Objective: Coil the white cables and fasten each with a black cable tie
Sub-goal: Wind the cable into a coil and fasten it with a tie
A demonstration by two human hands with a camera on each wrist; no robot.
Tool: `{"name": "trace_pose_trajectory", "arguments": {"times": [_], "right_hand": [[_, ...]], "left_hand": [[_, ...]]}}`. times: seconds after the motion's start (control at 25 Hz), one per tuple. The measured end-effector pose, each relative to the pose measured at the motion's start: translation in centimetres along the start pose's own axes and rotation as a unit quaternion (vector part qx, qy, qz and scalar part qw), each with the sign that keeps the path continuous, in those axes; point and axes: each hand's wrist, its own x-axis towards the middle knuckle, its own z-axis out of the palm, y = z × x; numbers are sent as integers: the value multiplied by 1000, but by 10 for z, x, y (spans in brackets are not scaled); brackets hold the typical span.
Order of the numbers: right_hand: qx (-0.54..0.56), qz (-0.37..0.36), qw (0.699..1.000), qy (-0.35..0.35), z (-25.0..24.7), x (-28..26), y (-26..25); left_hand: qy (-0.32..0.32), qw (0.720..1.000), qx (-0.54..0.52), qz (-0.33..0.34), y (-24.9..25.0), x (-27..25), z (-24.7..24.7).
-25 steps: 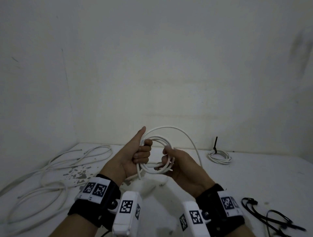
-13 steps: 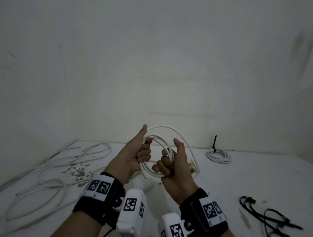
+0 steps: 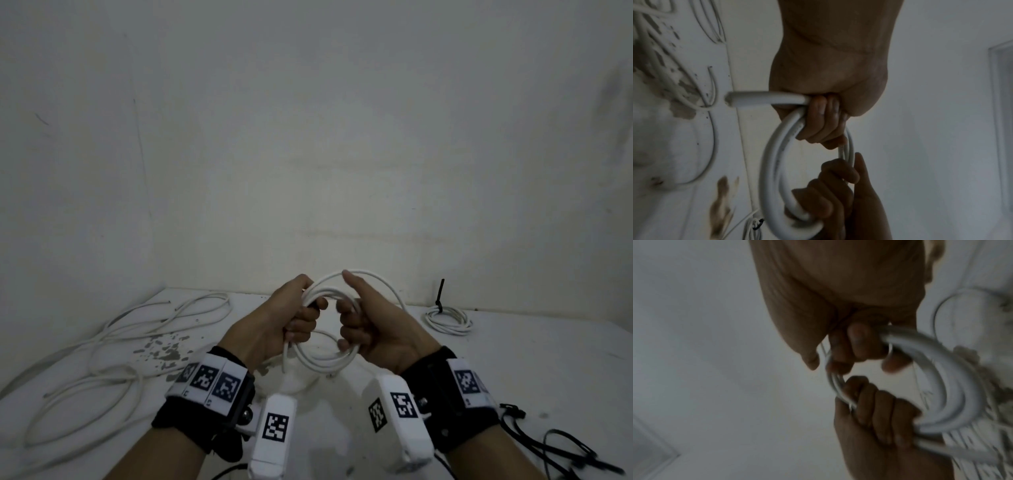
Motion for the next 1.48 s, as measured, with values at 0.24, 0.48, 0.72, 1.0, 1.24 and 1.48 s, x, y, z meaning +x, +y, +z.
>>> {"name": "trace_pose_trajectory", "arguments": {"times": [0.24, 0.48, 0.72, 1.0, 1.24, 1.48], "right_hand": [[142, -36, 986, 84, 2, 2, -2], [-157, -190, 937, 248, -16, -7, 12], [-548, 22, 814, 193, -109, 21, 56], [-320, -203, 919, 109, -77, -2, -19], [-181, -301, 936, 13, -8, -36, -57], [-419, -300, 841, 166, -5, -1, 5]], "left_hand": [[-28, 995, -100, -10, -12, 2, 9], [90, 990, -106, 22, -11, 6, -4], [108, 990, -62, 66, 8, 4, -17], [230, 967, 57, 88, 13, 19, -33], [217, 972, 67, 67, -3, 27, -19], [54, 977, -201, 47, 9, 13, -3]]}}
